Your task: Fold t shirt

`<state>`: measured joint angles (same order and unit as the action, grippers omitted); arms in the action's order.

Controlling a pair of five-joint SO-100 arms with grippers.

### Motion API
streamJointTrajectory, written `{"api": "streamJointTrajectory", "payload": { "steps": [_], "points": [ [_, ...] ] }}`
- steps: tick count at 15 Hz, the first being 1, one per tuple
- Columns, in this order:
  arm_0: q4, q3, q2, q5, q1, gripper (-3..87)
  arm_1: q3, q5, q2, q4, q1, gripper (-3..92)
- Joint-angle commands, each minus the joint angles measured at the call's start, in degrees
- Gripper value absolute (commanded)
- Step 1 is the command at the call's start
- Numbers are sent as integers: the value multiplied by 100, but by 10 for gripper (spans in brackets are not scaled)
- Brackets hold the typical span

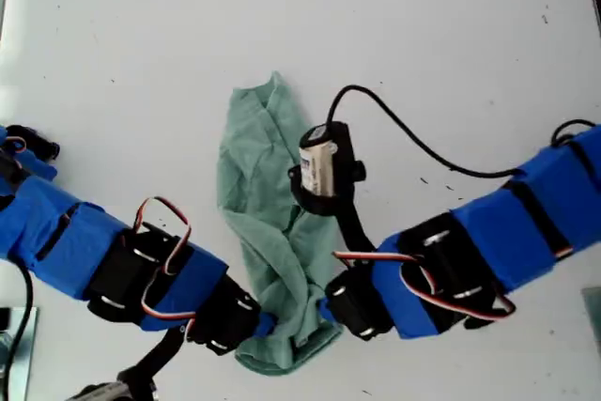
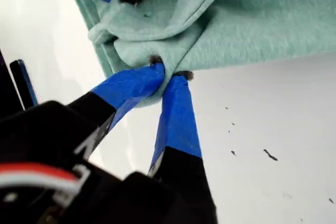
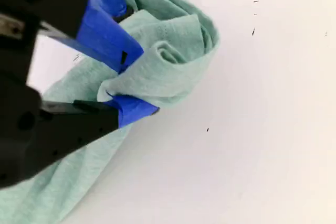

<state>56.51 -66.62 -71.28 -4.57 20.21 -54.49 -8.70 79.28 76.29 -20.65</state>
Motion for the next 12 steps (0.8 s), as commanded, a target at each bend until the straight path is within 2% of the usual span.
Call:
{"api": "streamJointTrajectory", "payload": {
  "steps": [1,3,4,8,9,11,12],
  "points": [
    [-70,316,-457,-35,-79,-2,-132,-193,853,-105,70,25],
    [756,88,-923,-53,-615,-2,-369,-642,1213,264,659,25],
    [967,-290,-1283,-237,-1037,-3,-545,-1020,1362,272,1107,25],
    [809,-1925,-2654,-1143,-2909,-3,-932,-2443,1362,-457,2944,25],
    [668,-2285,-2848,-1283,-3226,-3,-1046,-2566,1301,-694,3173,25],
    [519,-2514,-3129,-1573,-3322,1,-1107,-2812,1274,-888,3357,49],
    [519,-2558,-3384,-1687,-3340,229,-967,-3111,1292,-888,3463,285]
  ]
}}
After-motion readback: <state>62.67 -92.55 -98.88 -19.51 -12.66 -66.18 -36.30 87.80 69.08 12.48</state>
